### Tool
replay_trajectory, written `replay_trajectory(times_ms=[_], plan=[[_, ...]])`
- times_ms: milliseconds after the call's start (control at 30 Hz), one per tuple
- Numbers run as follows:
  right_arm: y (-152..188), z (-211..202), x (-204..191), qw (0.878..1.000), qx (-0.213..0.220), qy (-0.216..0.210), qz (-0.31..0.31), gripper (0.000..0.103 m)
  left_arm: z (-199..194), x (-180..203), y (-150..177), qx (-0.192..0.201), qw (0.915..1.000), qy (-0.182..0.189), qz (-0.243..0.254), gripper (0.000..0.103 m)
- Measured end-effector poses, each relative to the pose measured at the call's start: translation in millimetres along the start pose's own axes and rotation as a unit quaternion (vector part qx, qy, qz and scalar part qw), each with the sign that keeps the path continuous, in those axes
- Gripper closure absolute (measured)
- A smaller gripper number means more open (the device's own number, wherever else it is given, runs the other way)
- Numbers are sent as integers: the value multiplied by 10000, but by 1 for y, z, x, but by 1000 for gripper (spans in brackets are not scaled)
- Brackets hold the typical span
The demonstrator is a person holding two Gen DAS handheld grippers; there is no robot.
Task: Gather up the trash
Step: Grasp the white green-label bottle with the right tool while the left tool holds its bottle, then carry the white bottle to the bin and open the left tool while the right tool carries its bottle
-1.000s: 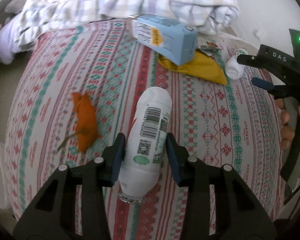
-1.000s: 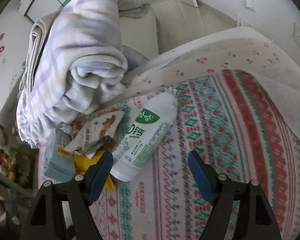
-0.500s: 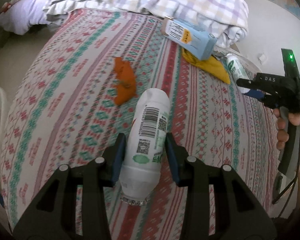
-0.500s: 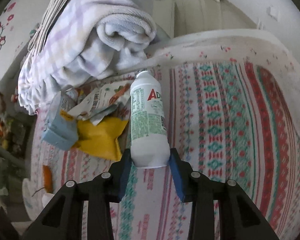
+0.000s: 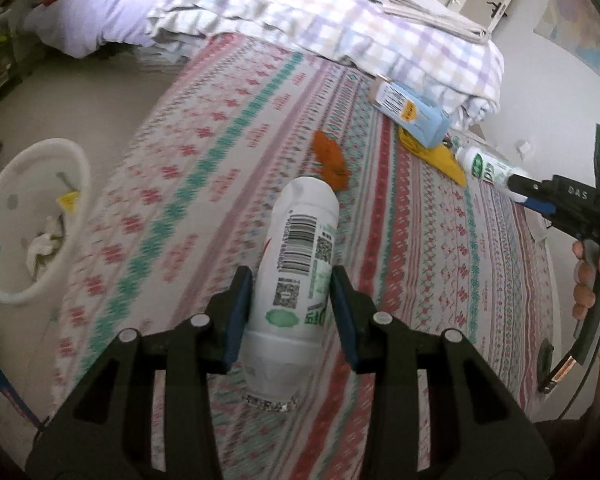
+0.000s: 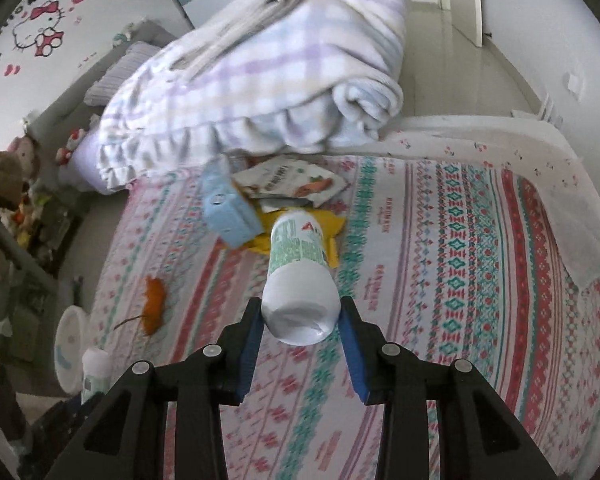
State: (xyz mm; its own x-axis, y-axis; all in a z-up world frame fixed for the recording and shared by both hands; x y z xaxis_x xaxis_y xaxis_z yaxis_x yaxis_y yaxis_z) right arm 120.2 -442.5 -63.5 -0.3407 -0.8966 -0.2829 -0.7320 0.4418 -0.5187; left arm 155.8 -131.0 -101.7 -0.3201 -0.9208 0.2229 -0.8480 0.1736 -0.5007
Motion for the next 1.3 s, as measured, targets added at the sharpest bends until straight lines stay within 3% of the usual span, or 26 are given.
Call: replay_trajectory(times_ms=[333, 600, 900, 1300], plan=[[14, -36, -34, 9992, 198, -107, -332, 64, -33, -58, 7, 243, 9989, -143, -367, 61], [28, -52, -94, 9946, 317, -328, -927, 64, -52, -98, 1, 449, 9957, -204, -786, 61], [43, -37, -166, 9882, 189, -720, -1338, 64, -66, -137, -8, 664, 9895, -224, -1261, 62], [68, -6, -260, 9757, -87, -1210, -1826, 64, -57, -189, -21, 764, 9793, -347, -1843, 62]])
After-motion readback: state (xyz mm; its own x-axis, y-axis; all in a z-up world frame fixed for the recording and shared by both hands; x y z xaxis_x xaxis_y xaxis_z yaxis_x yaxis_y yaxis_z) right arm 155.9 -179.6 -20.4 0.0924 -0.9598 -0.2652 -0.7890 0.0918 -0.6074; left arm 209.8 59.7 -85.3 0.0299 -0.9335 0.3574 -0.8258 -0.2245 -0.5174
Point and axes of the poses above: each gripper's, at about its wrist camera, not at the fingertips, and z roughly the way its jaws point, x to its right, y to its underside, the point moved 9 cm from there along z, roughly the way its jaws point, and after that the axes turned 2 degrees about -y, right-handed, at the moved point
